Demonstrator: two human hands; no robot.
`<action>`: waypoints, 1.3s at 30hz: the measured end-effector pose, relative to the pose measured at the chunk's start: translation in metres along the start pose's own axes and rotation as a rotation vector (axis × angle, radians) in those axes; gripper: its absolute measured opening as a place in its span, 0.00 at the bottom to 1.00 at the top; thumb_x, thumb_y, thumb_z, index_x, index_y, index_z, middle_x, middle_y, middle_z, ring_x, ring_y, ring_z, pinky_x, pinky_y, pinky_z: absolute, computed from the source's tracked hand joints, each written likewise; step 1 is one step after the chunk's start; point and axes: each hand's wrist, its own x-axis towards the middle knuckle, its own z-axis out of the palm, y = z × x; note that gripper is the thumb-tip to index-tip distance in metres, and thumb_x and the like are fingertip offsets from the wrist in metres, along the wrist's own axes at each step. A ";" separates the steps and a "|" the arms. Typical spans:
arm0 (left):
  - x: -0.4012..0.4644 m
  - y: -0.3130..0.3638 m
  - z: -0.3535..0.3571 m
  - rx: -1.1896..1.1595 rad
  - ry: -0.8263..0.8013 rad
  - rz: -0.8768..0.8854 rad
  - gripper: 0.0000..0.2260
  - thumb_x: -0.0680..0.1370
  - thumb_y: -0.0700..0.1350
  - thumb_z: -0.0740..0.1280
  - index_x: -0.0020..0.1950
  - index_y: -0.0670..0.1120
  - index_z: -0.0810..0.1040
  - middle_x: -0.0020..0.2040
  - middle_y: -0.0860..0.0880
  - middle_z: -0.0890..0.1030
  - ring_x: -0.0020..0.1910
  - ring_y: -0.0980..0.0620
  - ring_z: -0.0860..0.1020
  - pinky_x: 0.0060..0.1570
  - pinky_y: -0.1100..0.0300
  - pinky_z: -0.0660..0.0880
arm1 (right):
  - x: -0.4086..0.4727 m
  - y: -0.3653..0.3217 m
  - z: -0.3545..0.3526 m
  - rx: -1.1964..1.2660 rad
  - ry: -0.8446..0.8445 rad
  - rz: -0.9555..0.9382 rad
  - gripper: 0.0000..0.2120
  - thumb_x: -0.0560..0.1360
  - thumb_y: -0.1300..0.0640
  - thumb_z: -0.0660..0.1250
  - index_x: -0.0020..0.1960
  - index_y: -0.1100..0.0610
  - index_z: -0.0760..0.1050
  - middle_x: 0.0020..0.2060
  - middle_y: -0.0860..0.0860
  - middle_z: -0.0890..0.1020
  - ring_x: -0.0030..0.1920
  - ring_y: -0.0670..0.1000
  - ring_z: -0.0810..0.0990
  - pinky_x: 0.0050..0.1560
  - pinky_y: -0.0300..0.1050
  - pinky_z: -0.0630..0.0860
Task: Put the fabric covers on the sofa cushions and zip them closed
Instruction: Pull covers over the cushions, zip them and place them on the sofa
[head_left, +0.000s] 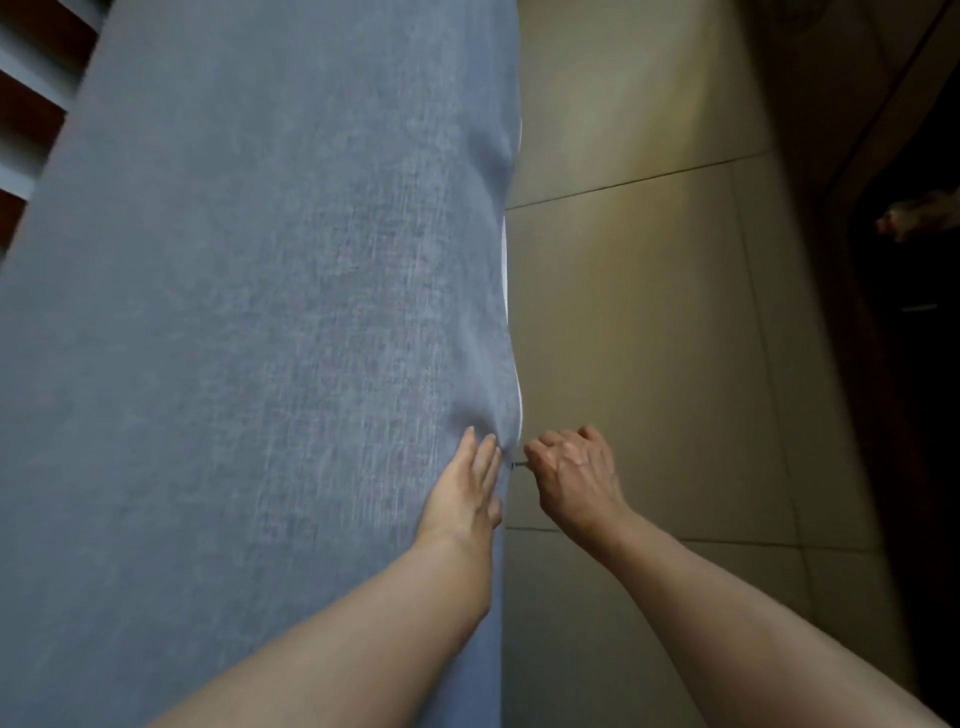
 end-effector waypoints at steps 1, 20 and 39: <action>0.003 -0.009 -0.004 -0.002 -0.006 0.009 0.34 0.80 0.63 0.51 0.78 0.47 0.43 0.76 0.38 0.39 0.74 0.38 0.36 0.68 0.38 0.35 | 0.007 0.004 0.000 0.000 -0.004 0.000 0.14 0.67 0.58 0.53 0.26 0.54 0.71 0.22 0.49 0.73 0.23 0.53 0.72 0.32 0.38 0.68; 0.088 -0.202 -0.072 -0.007 0.025 -0.039 0.33 0.80 0.62 0.47 0.77 0.42 0.43 0.76 0.37 0.42 0.75 0.38 0.40 0.69 0.38 0.38 | 0.203 0.077 -0.014 -0.076 -0.013 0.064 0.12 0.61 0.61 0.49 0.26 0.56 0.69 0.21 0.51 0.72 0.21 0.54 0.71 0.36 0.46 0.58; 0.182 -0.417 -0.140 -0.038 0.040 -0.122 0.35 0.79 0.64 0.50 0.78 0.46 0.44 0.76 0.38 0.40 0.75 0.37 0.39 0.69 0.37 0.36 | 0.401 0.152 -0.033 -0.108 -0.074 0.102 0.03 0.53 0.61 0.65 0.24 0.55 0.72 0.21 0.50 0.74 0.21 0.53 0.74 0.31 0.42 0.70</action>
